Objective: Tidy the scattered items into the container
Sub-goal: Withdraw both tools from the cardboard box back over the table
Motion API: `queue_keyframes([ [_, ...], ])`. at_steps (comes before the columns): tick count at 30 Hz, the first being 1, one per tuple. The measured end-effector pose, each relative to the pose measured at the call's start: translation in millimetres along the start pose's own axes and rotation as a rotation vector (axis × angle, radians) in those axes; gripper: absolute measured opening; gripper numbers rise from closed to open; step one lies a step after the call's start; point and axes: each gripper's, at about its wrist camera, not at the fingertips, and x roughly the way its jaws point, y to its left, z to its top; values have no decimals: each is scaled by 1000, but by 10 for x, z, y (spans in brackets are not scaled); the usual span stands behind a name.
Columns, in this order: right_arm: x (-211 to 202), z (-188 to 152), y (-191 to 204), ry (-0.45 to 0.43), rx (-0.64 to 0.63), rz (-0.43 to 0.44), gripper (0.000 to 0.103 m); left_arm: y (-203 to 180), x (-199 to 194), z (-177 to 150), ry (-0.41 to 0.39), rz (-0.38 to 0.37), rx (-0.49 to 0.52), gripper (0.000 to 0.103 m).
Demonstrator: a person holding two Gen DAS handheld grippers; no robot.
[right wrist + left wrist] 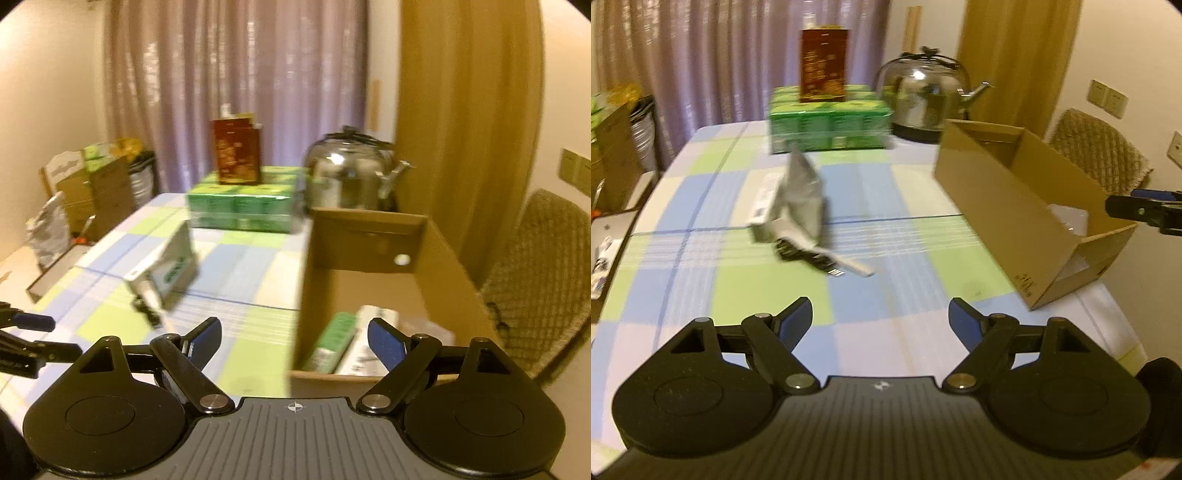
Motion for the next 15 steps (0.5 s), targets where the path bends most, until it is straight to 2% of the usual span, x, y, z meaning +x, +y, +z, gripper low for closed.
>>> queue_keyframes([
  [5, 42, -33, 344, 18, -54, 66, 85, 259, -178, -143, -3, 49, -25, 77],
  [15, 302, -128, 830, 77, -133, 144, 85, 588, -277, -294, 7, 88, -67, 78],
])
